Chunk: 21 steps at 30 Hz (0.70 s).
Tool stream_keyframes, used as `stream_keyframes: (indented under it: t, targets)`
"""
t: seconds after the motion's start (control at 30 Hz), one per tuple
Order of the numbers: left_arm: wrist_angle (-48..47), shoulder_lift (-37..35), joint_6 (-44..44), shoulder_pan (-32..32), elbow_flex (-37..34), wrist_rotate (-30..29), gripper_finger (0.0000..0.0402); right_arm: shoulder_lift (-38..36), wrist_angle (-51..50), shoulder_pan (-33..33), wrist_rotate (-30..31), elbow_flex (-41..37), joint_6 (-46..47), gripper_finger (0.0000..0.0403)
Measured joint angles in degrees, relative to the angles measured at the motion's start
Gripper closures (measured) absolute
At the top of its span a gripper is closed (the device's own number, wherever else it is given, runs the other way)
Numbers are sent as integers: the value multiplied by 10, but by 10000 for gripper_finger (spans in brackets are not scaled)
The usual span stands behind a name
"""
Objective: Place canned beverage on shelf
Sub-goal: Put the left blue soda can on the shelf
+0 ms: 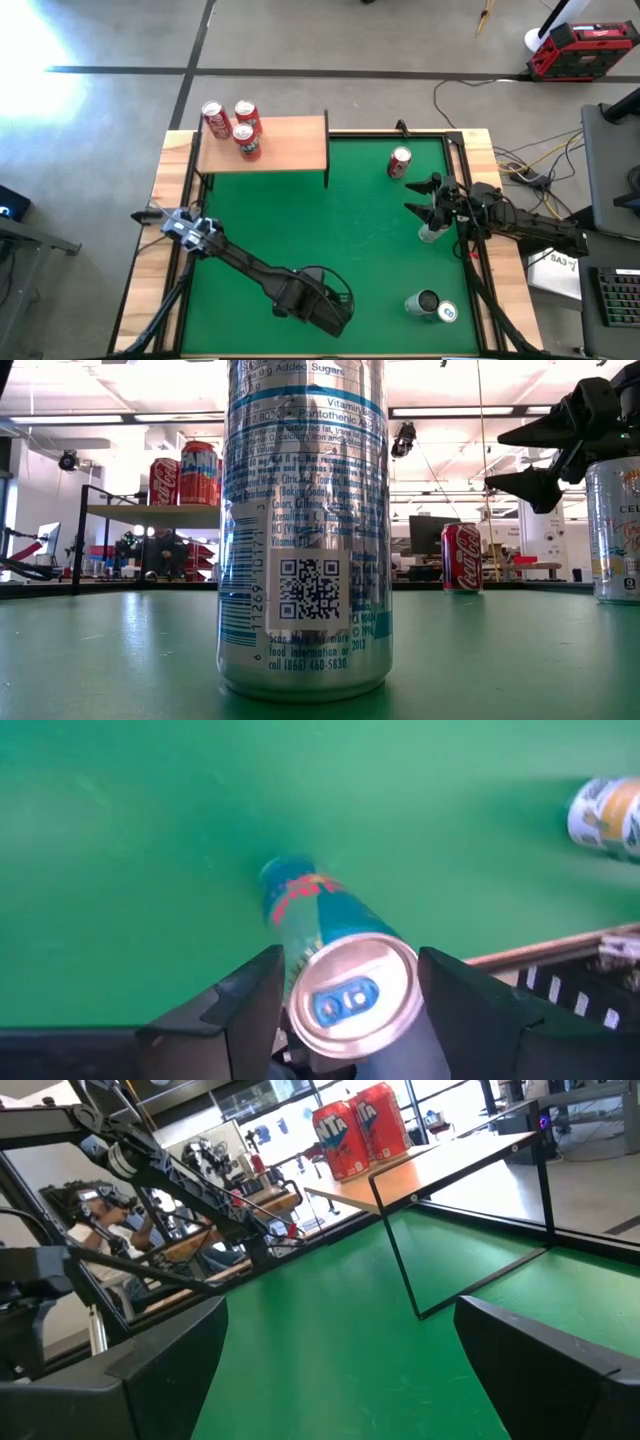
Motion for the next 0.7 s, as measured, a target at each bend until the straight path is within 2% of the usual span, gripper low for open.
stream_keyframes:
  t: [0.43, 0.57, 0.7]
  targets:
    - [17, 0, 35, -3, 0, 34, 219, 0, 0, 0, 0, 0, 0, 21]
    - [17, 0, 43, -5, 0, 33, 206, 0, 0, 0, 0, 0, 0, 21]
    - [20, 0, 43, -8, 0, 32, 171, 0, 0, 0, 0, 0, 0, 21]
